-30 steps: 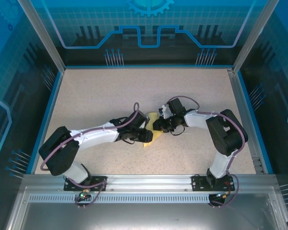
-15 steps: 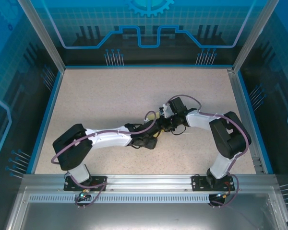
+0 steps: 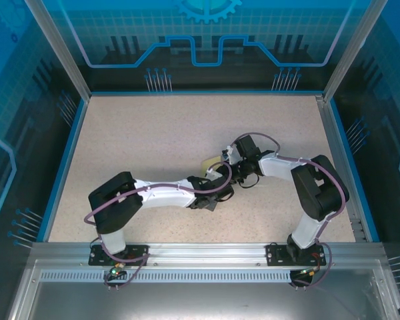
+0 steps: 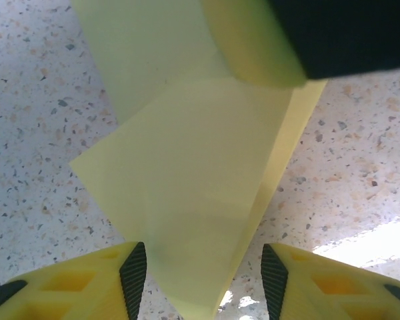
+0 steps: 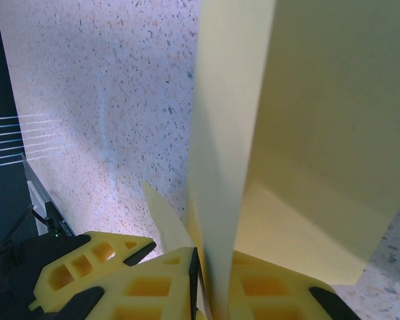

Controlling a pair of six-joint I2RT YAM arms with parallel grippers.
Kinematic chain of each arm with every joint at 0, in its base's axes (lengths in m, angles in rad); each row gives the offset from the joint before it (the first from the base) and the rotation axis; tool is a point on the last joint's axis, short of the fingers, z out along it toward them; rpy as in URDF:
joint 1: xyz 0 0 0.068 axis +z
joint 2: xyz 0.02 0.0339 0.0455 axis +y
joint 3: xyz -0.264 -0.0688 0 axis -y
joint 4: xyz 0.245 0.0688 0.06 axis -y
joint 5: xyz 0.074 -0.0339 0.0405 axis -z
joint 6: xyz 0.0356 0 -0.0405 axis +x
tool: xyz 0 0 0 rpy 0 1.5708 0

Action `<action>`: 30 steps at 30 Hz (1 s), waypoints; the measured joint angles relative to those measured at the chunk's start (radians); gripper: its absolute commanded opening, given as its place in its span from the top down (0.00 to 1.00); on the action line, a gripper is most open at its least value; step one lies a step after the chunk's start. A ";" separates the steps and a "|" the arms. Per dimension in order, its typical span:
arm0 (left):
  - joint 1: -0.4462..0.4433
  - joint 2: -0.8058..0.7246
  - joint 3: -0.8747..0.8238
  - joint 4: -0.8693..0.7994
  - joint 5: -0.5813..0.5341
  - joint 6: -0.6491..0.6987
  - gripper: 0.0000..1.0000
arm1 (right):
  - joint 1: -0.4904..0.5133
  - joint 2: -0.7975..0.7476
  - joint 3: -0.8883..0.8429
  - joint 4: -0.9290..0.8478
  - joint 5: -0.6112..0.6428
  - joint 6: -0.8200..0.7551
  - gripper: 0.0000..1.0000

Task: Fold a paper plane with a square sheet of paper (pick it up from the middle)
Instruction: Fourth fold the wing at the center of the table.

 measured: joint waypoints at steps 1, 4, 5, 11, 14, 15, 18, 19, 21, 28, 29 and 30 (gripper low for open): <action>-0.002 0.001 0.001 -0.004 -0.006 -0.003 0.55 | 0.000 0.000 0.000 0.000 0.000 0.000 0.84; -0.003 0.002 0.001 -0.011 -0.022 -0.011 0.59 | 0.000 0.000 0.001 0.000 0.000 0.000 0.84; -0.003 0.003 0.001 -0.012 -0.025 -0.014 0.60 | 0.000 0.000 0.001 0.000 0.000 0.000 0.84; -0.003 0.005 0.001 -0.012 -0.029 -0.028 0.69 | 0.000 0.000 0.001 0.000 0.000 0.000 0.84; -0.003 0.009 0.001 -0.012 -0.033 -0.027 0.72 | 0.000 0.000 0.001 -0.001 0.000 0.000 0.84; -0.003 0.010 0.001 -0.012 -0.035 -0.027 0.74 | 0.000 0.000 0.001 -0.002 0.000 0.000 0.84; -0.003 0.012 0.001 -0.012 -0.037 -0.028 0.79 | 0.000 0.000 0.001 -0.005 0.000 0.000 0.84; -0.003 0.014 0.001 -0.011 -0.039 -0.029 0.81 | 0.000 0.000 0.001 -0.006 0.000 0.000 0.84; -0.003 0.017 0.001 -0.012 -0.044 -0.028 0.83 | 0.000 0.000 0.001 -0.008 0.000 0.000 0.84; -0.003 0.019 0.001 -0.011 -0.055 -0.027 0.90 | -0.003 0.000 0.002 -0.013 0.000 0.000 0.84; -0.003 0.019 0.001 -0.011 -0.055 -0.027 0.91 | -0.003 0.000 0.002 -0.014 0.000 0.000 0.83; -0.003 0.019 0.001 -0.011 -0.056 -0.027 0.92 | -0.004 0.000 0.002 -0.015 0.000 0.000 0.83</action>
